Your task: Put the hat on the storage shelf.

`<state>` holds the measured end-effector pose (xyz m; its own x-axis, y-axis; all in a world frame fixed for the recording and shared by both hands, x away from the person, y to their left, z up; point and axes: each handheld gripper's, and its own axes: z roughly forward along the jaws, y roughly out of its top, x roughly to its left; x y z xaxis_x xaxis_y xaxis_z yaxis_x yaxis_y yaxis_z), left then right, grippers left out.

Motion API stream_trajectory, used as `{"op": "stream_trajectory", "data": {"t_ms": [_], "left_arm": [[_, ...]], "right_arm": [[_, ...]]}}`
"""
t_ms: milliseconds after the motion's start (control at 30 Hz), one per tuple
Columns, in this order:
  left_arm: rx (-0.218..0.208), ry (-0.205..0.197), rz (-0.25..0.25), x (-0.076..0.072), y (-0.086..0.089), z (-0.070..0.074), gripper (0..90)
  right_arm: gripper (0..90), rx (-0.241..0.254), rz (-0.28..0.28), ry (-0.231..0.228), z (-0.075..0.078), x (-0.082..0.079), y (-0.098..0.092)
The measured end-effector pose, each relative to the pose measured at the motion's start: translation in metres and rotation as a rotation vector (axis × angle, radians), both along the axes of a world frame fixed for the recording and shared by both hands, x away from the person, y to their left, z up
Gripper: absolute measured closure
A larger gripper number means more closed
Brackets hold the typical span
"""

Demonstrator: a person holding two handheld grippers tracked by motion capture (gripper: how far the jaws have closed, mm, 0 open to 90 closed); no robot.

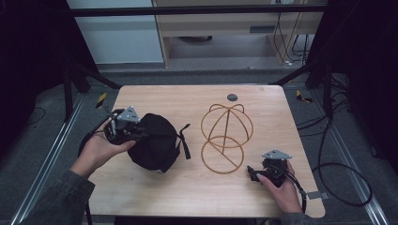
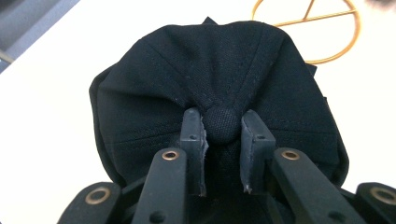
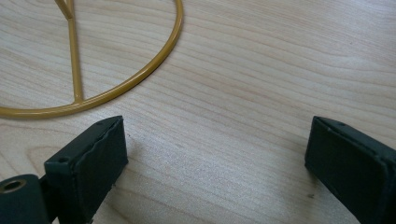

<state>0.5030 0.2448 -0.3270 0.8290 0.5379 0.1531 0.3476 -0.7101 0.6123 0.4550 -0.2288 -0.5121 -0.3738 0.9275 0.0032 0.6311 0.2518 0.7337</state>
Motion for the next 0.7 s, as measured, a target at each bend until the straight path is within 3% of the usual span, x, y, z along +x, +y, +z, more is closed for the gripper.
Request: {"op": "stream_trajectory", "data": {"t_ms": [233,533,700], "left_arm": [[-0.003,-0.023,-0.051,-0.016,0.000,0.012,74.0],[-0.021,-0.055,-0.060,-0.031,0.008,0.027,74.1],[-0.030,-0.085,-0.064,-0.042,0.012,0.041,74.1]], "right_arm": [[5.8,-0.001,0.000,0.000,0.000,0.000,0.000],[5.7,-0.006,-0.003,-0.003,0.000,0.000,0.000],[5.6,0.001,-0.004,0.001,0.000,0.000,0.001]]}}
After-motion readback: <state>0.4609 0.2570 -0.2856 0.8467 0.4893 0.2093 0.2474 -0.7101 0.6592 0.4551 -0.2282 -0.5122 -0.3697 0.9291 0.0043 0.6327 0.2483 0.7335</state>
